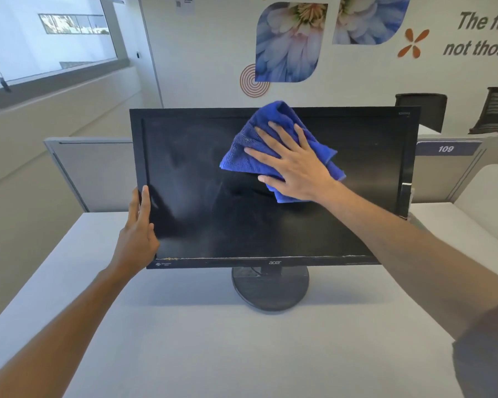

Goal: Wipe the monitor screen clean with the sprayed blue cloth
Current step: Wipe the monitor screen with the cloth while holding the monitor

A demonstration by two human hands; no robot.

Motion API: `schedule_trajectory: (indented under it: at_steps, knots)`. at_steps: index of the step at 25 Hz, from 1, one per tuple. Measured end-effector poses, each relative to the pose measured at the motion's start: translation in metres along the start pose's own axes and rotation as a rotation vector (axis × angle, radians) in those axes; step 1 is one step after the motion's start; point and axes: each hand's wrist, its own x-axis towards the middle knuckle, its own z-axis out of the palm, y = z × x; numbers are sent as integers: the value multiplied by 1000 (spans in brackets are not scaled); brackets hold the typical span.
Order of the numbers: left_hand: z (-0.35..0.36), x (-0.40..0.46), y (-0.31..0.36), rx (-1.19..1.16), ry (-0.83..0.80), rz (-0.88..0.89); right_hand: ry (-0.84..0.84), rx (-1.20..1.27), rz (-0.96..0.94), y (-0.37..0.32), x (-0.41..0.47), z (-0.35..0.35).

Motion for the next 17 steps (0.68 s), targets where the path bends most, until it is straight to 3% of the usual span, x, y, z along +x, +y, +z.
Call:
schedule_trajectory:
  at_steps: [4, 9, 11, 15, 17]
  knots:
    - [0, 0, 1, -5, -12, -4, 30, 33, -61, -47, -36, 30]
    - [0, -1, 0, -18, -20, -9, -111, 129, -269, -100, -88, 42]
    - [0, -2, -2, -26, -19, 2, -76, 215, -315, -99, -81, 32]
    - [-2, -2, -2, -22, -23, -31, 206, 278, -115, -69, 11, -5]
    - [-3, -2, -1, -33, -32, -34, 191, 159, -43, -52, 66, -22]
